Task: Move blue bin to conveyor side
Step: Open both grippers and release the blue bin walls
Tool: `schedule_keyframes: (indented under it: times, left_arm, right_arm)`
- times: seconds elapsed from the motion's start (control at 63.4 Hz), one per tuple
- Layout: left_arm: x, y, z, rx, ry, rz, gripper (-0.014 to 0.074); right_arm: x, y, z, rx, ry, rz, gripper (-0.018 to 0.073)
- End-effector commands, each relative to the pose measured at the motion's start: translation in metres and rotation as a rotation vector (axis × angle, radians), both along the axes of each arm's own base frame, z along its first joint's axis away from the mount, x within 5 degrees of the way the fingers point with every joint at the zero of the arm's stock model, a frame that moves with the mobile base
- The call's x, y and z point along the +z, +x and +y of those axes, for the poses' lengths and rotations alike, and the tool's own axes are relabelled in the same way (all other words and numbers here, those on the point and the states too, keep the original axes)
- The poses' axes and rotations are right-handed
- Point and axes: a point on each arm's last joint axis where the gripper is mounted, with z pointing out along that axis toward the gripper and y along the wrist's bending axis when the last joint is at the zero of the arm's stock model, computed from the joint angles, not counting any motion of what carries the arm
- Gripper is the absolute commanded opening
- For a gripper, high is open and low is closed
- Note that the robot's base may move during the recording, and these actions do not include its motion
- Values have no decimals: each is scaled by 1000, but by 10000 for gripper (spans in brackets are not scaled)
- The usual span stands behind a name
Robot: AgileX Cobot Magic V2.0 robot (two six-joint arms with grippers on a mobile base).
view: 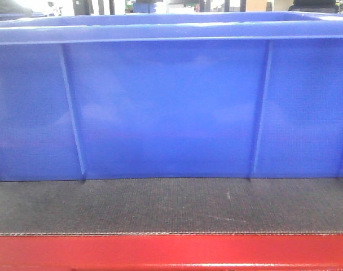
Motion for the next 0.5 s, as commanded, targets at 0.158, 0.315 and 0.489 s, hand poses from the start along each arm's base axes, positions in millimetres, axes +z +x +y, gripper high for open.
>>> schedule_keyframes:
  times: [0.158, 0.315, 0.489]
  left_arm:
    - [48, -40, 9, -3, -15, -155, 5]
    - [54, -62, 17, 32, 4, -104, 3]
    - [36, -78, 23, 46, 19, -37, 3]
  right_arm:
    - [54, -37, -9, 1, 35, -178, -98]
    - [61, -55, -14, 0, 30, -155, -85]
    - [58, -72, -18, 0, 34, -172, -87]
